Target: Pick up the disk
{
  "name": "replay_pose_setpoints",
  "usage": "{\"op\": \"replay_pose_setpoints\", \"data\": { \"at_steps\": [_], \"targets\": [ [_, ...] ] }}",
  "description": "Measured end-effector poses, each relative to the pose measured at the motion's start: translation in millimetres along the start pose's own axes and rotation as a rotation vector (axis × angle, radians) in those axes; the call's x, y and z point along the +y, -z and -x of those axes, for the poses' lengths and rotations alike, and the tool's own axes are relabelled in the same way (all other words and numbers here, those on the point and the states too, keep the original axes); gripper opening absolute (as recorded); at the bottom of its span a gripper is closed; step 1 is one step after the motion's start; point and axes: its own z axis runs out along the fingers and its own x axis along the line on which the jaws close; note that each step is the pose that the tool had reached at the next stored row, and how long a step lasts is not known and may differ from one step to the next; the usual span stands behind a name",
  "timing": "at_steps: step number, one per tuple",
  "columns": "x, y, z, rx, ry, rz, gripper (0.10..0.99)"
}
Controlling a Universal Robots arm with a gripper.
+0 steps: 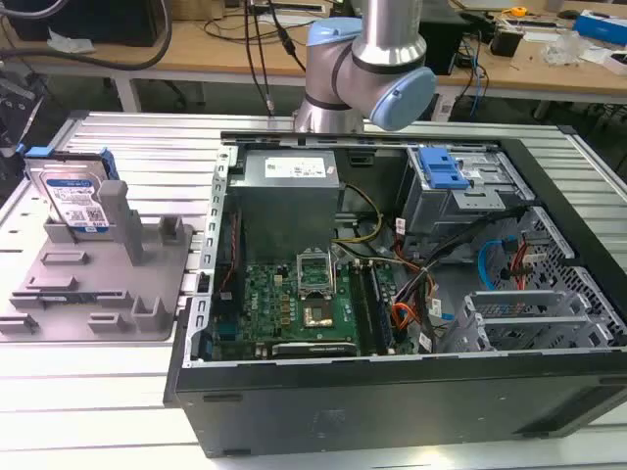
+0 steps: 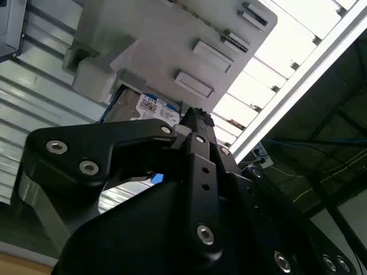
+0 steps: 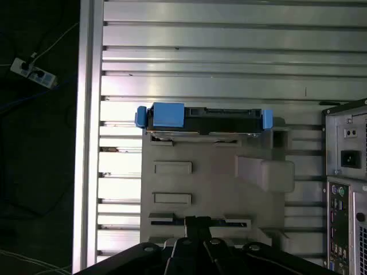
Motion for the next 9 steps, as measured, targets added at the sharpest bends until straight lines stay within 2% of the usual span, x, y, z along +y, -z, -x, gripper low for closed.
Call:
{"op": "replay_pose_setpoints", "data": {
  "at_steps": [9],
  "targets": [
    [0.0, 0.0, 0.0, 0.0001, 0.000, 0.000, 0.106]
  ]
}}
